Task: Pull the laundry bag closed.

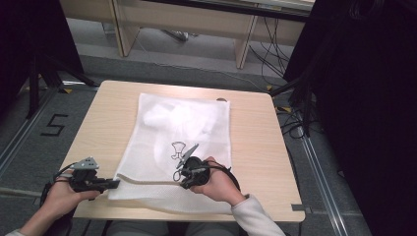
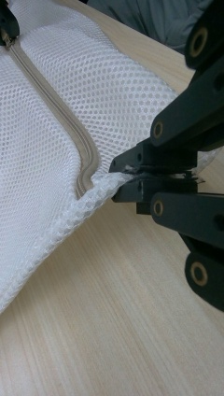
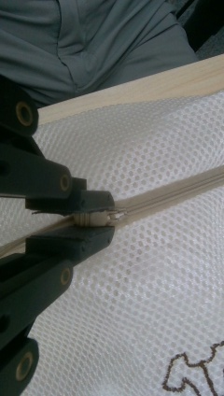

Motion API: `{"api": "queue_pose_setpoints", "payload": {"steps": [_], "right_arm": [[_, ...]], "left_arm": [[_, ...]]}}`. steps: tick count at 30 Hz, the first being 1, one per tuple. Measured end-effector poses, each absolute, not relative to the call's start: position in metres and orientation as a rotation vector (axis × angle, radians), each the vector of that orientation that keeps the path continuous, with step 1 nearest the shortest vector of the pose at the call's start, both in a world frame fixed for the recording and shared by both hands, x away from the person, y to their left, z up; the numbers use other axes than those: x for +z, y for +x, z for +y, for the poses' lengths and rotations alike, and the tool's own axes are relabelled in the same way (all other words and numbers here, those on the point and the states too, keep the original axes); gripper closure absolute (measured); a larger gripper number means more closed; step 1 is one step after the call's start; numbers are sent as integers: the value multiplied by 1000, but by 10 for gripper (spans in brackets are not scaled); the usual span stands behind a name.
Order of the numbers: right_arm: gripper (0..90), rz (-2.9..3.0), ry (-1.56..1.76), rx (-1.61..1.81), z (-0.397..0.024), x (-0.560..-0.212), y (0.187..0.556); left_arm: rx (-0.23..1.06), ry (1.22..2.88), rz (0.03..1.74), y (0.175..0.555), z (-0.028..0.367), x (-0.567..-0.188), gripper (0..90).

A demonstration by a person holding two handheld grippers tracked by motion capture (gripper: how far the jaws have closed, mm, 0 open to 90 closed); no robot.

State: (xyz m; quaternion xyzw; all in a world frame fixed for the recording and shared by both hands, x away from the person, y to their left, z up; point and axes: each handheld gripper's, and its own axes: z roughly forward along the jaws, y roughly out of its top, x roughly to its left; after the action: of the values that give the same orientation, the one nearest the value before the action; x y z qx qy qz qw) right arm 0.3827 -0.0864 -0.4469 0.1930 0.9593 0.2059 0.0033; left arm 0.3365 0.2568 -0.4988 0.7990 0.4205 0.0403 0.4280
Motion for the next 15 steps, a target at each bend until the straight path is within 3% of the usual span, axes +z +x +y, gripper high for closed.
{"api": "queue_pose_setpoints", "payload": {"steps": [15], "right_arm": [[825,3011,617,637,-96,-447,381]], "left_arm": [[98,1995,1055,336,257,-499,858]]}}
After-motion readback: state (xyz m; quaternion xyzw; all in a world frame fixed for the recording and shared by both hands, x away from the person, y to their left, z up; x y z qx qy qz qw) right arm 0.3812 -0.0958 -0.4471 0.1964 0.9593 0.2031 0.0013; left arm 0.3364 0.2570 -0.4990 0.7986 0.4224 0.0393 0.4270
